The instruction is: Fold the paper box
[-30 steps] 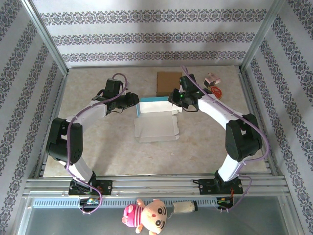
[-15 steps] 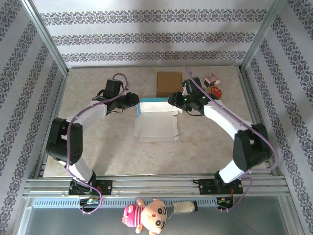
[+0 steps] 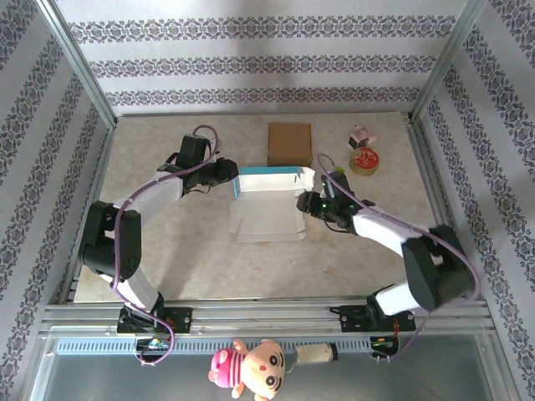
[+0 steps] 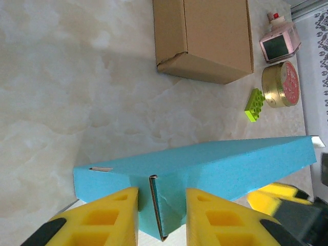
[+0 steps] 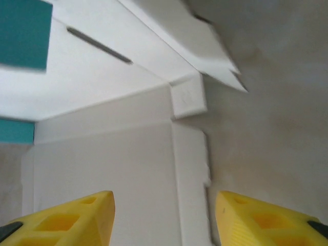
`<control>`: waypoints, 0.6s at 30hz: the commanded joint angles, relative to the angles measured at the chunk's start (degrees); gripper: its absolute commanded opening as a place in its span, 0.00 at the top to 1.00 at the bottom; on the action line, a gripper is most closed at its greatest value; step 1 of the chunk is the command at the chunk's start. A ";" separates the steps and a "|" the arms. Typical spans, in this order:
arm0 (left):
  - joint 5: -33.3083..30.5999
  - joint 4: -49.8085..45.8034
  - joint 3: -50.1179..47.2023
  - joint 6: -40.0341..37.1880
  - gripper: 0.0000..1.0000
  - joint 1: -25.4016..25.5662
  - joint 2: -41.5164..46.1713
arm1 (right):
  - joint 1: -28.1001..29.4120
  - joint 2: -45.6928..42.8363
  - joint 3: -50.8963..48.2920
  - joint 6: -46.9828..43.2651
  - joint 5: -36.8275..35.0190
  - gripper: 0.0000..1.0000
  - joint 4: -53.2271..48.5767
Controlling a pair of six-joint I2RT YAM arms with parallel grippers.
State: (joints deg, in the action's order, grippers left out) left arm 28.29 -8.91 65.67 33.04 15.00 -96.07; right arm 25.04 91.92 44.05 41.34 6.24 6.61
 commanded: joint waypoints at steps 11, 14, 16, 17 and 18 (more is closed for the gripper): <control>-0.12 -4.63 2.80 -2.88 0.74 0.50 0.58 | 0.52 10.91 1.57 2.87 -10.88 0.41 18.47; -0.04 -4.63 2.81 -2.98 0.74 0.49 0.46 | -0.14 12.75 1.39 1.59 -9.37 0.42 22.43; 0.07 -4.69 2.82 -2.93 0.74 0.49 0.45 | -0.33 13.90 1.12 0.92 -8.54 0.47 26.07; 0.03 -4.80 2.87 -2.98 0.74 0.55 0.43 | -0.47 14.68 1.42 0.55 -7.93 0.50 27.54; 0.09 -4.94 2.81 -2.98 0.74 0.49 0.44 | -0.52 15.50 2.03 0.23 -7.82 0.52 27.77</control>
State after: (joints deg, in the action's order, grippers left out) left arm 28.27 -11.42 66.81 31.68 15.00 -96.07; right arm 24.86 105.38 44.60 43.11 -2.07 28.01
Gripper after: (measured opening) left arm 0.262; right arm 0.491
